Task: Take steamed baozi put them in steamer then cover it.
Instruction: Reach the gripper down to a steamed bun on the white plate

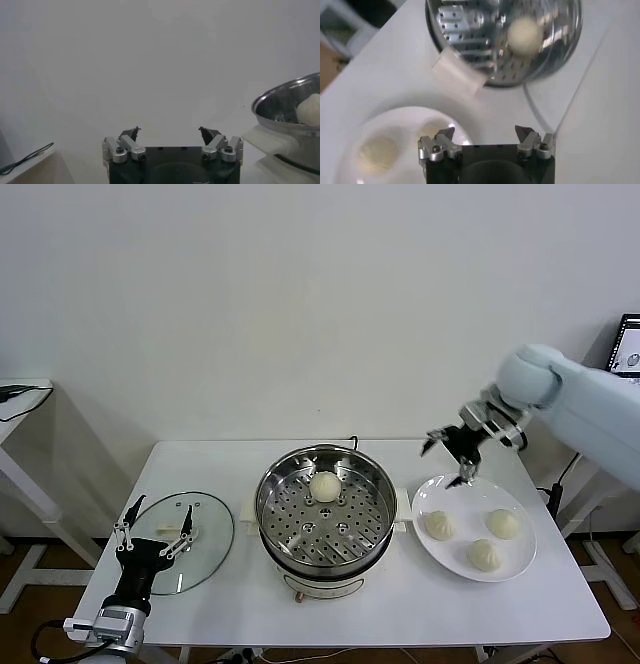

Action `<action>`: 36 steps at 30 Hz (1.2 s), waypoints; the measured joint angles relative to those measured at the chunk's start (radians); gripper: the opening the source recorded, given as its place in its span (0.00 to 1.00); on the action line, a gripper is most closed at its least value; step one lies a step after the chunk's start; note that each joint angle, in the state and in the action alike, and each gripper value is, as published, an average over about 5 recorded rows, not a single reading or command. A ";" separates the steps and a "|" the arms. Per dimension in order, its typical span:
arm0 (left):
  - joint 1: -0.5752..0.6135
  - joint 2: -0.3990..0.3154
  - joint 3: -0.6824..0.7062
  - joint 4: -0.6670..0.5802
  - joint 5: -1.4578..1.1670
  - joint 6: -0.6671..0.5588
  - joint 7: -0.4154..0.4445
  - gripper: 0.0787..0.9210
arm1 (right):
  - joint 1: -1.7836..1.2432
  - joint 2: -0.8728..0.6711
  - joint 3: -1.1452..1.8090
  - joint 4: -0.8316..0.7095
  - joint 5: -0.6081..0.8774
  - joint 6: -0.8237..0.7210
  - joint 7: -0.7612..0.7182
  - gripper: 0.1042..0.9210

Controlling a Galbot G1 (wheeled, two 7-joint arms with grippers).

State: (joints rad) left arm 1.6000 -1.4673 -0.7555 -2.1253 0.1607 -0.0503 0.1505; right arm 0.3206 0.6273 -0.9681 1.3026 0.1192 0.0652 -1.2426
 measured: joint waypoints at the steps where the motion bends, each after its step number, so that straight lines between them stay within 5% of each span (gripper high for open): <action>1: 0.000 0.000 0.001 0.001 0.001 0.000 0.000 0.88 | -0.024 -0.007 0.014 -0.004 -0.006 -0.011 0.004 0.88; 36: -0.007 -0.007 0.018 0.030 0.014 -0.017 0.002 0.88 | -0.394 0.052 0.231 -0.128 -0.156 -0.130 0.168 0.88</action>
State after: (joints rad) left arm 1.5930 -1.4746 -0.7371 -2.0957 0.1750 -0.0672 0.1528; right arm -0.0731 0.6788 -0.7372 1.1741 -0.0369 -0.0652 -1.0750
